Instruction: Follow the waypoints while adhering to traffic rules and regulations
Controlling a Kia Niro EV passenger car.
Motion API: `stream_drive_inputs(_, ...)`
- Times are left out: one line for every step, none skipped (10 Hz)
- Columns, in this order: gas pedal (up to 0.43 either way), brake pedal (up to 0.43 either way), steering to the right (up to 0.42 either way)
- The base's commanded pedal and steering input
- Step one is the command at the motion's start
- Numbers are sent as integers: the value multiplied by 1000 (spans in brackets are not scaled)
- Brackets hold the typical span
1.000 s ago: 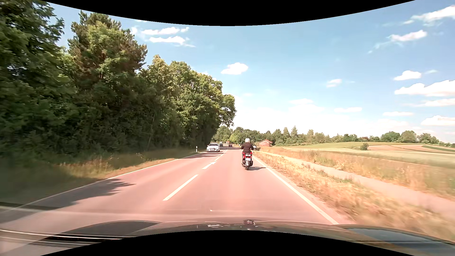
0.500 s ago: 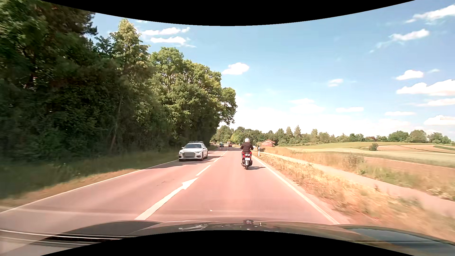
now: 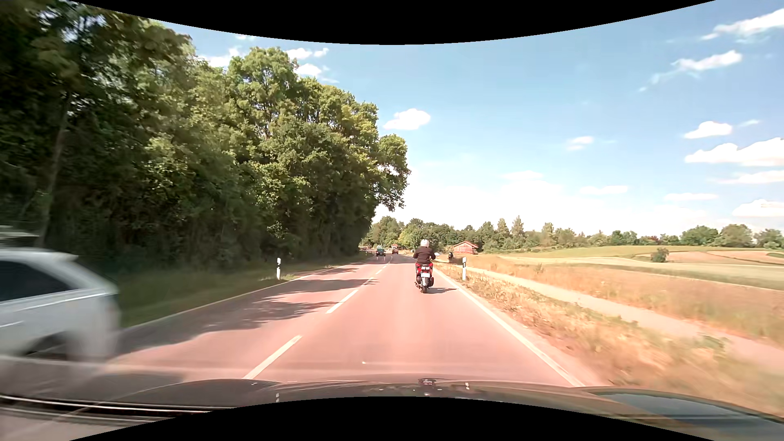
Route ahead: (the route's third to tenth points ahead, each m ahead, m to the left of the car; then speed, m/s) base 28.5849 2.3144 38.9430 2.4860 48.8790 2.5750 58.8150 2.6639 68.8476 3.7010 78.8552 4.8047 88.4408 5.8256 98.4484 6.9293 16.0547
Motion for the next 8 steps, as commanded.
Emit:
stream_drive_inputs(197,12,0)
stream_drive_inputs(197,12,-1)
stream_drive_inputs(197,12,0)
stream_drive_inputs(197,12,0)
stream_drive_inputs(197,12,-1)
stream_drive_inputs(197,12,0)
stream_drive_inputs(197,12,0)
stream_drive_inputs(197,6,-1)
